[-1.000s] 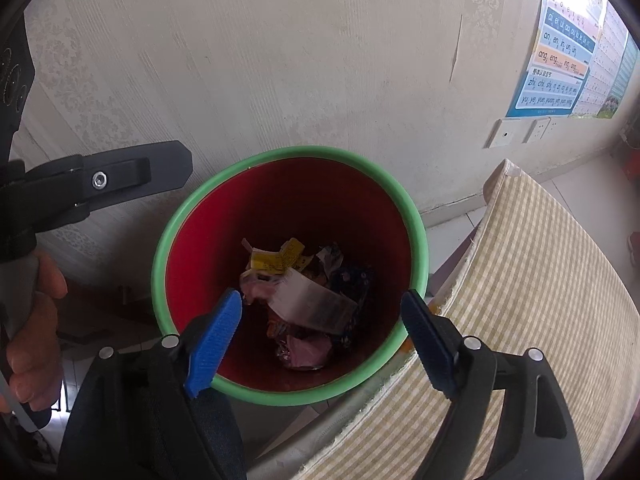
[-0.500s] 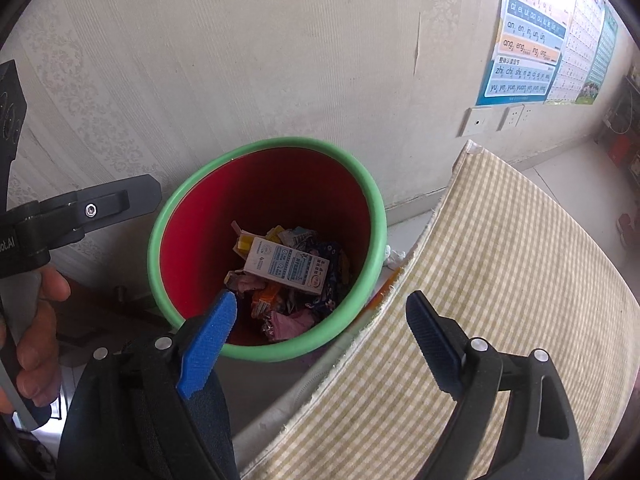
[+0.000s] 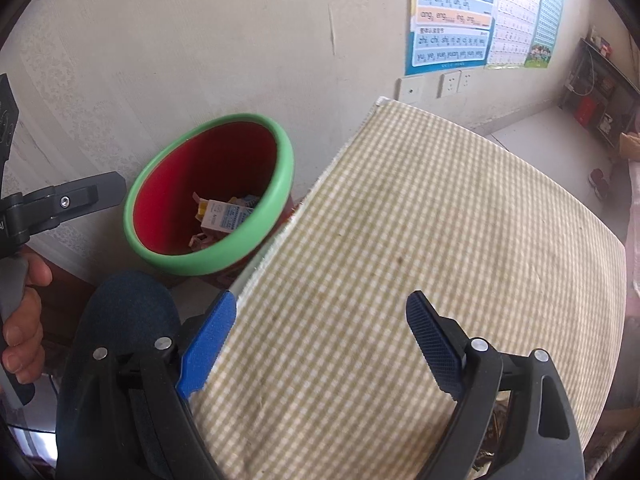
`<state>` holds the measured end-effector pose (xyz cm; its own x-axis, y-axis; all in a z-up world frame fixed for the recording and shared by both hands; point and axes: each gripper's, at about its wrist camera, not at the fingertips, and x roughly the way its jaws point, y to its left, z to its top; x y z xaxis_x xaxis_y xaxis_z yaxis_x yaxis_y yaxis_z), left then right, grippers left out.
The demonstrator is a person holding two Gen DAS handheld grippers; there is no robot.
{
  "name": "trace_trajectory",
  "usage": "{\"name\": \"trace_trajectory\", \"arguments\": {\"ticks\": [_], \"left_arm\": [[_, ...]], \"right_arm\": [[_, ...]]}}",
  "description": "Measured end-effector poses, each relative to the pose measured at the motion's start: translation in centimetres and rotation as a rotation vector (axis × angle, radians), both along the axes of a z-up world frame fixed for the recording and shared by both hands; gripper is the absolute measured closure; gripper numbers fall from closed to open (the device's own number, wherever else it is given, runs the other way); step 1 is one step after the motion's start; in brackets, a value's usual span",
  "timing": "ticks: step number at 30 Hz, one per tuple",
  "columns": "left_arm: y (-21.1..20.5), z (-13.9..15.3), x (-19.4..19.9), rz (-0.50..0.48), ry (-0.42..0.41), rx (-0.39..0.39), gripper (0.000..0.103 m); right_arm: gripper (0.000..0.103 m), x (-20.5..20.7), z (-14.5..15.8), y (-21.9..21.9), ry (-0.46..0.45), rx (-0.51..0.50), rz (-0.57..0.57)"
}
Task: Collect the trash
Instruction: 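Move both open tools back over the wrappers on the table, then grasp the brown wrapper with the left tool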
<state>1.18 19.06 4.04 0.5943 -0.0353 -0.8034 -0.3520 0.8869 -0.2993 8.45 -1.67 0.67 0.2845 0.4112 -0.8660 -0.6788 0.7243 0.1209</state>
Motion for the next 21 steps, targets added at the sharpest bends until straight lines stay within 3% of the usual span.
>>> {"name": "trace_trajectory", "arguments": {"ticks": [21], "left_arm": [[-17.8,-2.5,4.2,-0.327,0.067,-0.018,0.006]], "right_arm": [[0.019,1.9,-0.4,-18.5,-0.003,-0.03,-0.281]]}}
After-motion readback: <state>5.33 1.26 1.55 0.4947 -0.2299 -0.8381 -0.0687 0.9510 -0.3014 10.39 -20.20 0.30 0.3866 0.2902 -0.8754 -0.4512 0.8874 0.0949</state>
